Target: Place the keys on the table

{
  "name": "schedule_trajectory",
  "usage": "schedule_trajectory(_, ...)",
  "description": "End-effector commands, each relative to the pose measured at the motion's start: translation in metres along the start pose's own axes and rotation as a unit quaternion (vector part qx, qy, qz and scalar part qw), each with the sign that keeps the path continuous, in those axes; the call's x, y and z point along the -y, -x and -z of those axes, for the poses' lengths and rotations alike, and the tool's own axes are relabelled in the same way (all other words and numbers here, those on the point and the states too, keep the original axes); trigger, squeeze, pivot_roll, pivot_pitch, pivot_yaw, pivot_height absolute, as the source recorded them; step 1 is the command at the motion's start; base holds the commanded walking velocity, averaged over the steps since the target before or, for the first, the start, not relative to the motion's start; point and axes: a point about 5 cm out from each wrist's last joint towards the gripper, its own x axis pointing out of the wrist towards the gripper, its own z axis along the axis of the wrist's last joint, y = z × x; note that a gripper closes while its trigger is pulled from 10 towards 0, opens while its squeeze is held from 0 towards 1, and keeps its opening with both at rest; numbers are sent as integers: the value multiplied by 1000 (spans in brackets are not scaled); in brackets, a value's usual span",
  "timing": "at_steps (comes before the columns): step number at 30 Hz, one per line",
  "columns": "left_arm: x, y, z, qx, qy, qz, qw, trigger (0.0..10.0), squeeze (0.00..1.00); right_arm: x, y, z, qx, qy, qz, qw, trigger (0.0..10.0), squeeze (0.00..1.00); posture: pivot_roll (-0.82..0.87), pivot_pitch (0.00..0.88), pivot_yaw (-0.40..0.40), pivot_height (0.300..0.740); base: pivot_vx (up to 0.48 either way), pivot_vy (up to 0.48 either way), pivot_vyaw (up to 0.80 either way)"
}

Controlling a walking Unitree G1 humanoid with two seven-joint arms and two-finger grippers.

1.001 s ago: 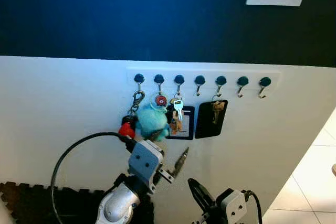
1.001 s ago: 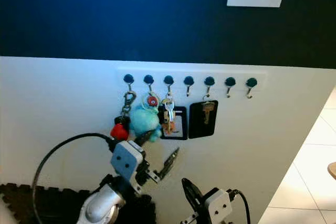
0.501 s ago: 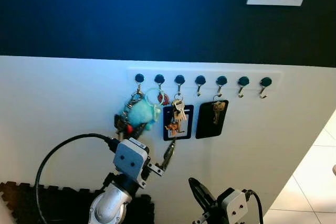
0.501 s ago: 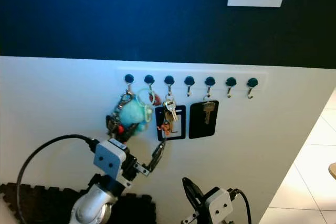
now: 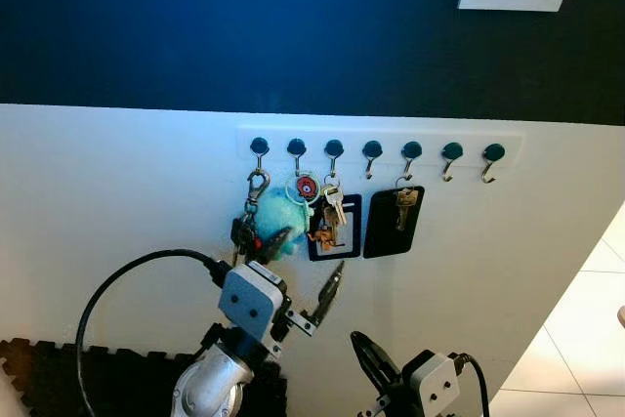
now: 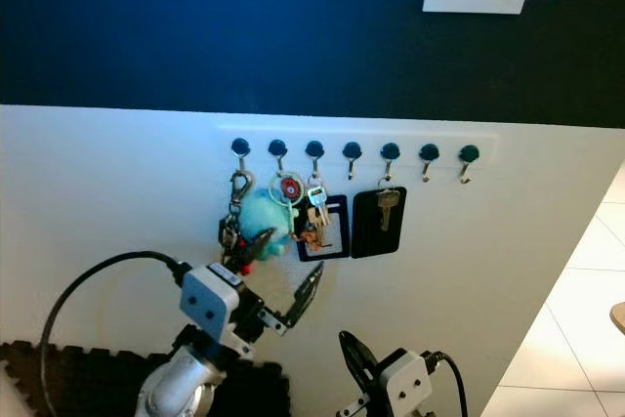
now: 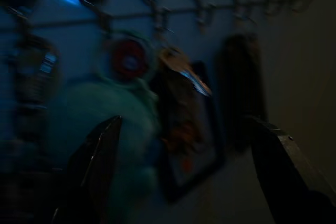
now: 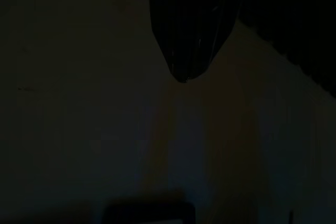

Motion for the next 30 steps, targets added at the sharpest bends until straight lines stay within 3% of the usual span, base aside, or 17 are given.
schedule_trajectory(1, -7, 0, 2, -8, -23, -31, 999, 10000, 0, -1, 2, 1, -9, 0, -3, 1000, 10000, 0, 60, 52, 12, 740, 0, 0, 0)
schedule_trajectory(6, -15, 0, -1, 7, -26, -66, 997, 10000, 0, -1, 2, 1, -10, 1, -2, 1000, 10000, 0, 60, 52, 11, 740, 0, 0, 0)
schedule_trajectory(14, -13, 0, 3, -7, -22, -66, 998, 10000, 0, 0, 2, 1, -11, 1, -3, 1000, 10000, 0, 60, 51, 10, 740, 0, 0, 0)
schedule_trajectory(19, 0, -1, 0, 5, 37, -31, 999, 10000, 0, 0, 2, 1, -11, 1, -4, 1000, 10000, 0, 59, 51, 10, 740, 0, 0, 0)
schedule_trajectory(25, 12, -2, 0, 2, 69, 12, 998, 10000, 0, 0, 2, 1, -12, 1, -4, 1000, 10000, 0, 58, 50, 9, 740, 0, 0, 0)
schedule_trajectory(27, 14, -2, 2, -3, 66, 19, 998, 10000, 0, 0, 2, 2, -12, 1, -5, 1000, 10000, 0, 57, 47, 10, 740, 0, 0, 0)
schedule_trajectory(29, 14, -2, 10, -27, 34, 17, 999, 10000, 0, 0, 1, 2, -12, 1, -5, 1000, 10000, 0, 55, 44, 11, 740, 0, 0, 0)
schedule_trajectory(30, 8, -3, 17, -51, -5, -5, 999, 10000, 0, 0, 1, 1, -12, 1, -6, 1000, 10000, 0, 53, 43, 13, 740, 0, 0, 0)
